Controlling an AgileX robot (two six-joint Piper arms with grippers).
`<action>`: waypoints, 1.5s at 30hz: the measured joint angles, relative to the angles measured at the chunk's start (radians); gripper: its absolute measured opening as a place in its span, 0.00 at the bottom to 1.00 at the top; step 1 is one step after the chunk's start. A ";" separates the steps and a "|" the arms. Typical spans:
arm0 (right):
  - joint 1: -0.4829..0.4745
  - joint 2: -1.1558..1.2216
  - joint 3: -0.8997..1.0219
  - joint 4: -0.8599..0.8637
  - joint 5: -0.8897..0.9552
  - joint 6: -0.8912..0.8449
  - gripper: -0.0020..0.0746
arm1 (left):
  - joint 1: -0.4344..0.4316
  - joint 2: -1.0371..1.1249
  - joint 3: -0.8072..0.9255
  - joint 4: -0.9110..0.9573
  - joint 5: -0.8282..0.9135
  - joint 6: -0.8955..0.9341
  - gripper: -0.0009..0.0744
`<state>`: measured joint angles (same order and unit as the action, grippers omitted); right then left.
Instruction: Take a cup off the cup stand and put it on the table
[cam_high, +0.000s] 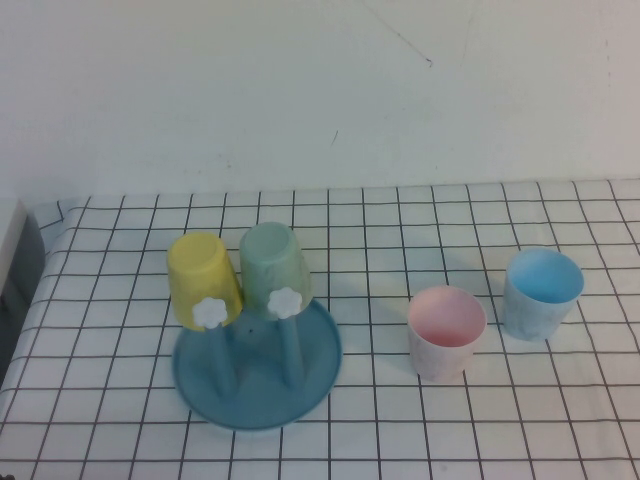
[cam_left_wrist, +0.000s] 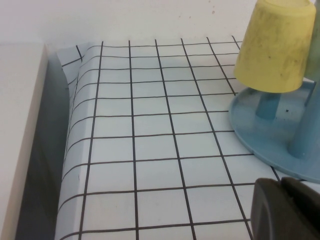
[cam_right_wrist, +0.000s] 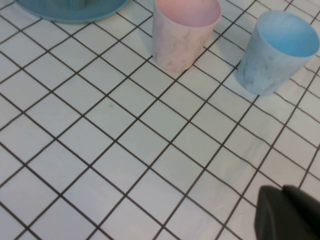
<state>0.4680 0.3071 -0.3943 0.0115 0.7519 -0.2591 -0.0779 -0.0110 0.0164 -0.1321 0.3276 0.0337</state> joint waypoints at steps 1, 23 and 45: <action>0.000 0.000 0.000 0.000 0.000 0.000 0.02 | 0.000 0.000 0.000 0.000 0.000 0.000 0.01; -0.499 -0.289 0.311 -0.116 -0.264 0.109 0.02 | 0.000 0.000 0.000 0.000 0.000 0.000 0.01; -0.529 -0.319 0.411 -0.116 -0.361 0.139 0.02 | 0.000 -0.002 0.000 0.000 0.002 0.000 0.01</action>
<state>-0.0614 -0.0124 0.0166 -0.1044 0.3909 -0.1198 -0.0779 -0.0127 0.0164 -0.1321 0.3301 0.0337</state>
